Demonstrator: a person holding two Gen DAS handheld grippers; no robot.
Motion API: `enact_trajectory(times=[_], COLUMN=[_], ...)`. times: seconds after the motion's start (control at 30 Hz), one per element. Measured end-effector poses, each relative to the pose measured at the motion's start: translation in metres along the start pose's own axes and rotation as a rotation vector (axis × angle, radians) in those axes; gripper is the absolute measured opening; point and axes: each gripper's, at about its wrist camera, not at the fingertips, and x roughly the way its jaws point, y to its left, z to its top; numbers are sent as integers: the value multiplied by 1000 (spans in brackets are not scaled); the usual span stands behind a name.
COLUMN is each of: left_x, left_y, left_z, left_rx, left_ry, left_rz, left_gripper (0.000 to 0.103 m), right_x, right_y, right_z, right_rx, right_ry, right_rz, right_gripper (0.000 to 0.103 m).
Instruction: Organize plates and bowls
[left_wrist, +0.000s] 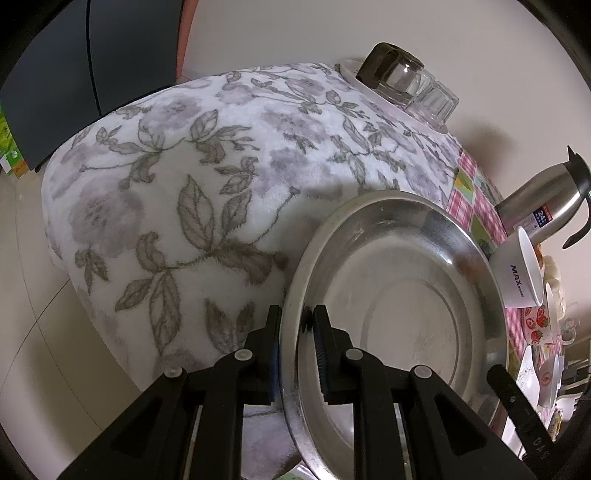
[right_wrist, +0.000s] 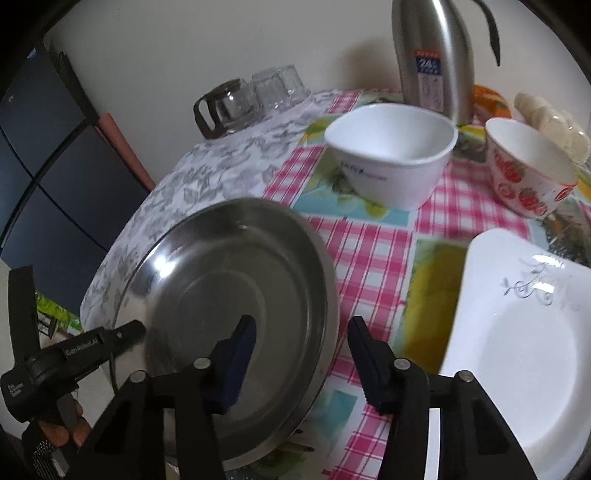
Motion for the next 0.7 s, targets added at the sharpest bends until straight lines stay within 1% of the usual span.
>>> enact_trajectory(times=[0.1,0.13,0.23,0.33,0.53,0.67,0.7], left_x=[0,-1,-3,-9,-30,-45,-50], left_y=[0,0,-2,-3,-8,-15,-19], left_z=[0,0,0,2,7,8,8], left_rx=[1,2,12,25,59,82,91], left_ry=[2,2,-5,-20,-63,-83,-90], left_rz=[-1,0,14,28,38,26,27], left_gripper=[18,18,17,17,17,16,16], right_x=[3,4,3,-1,-15,-26,-30], right_y=[2,2,3,3,13,16,18], right_z=[-3,-4,-5,-5,-4,-3,-3], right_rx=[-6,-10,-22,-27,-70,-90,-97], right_ry=[16,20,25,23,3,-8,-15], right_rz=[12,14,7,21,47,74,66], right_gripper=[48,45,42,38,38,37,37])
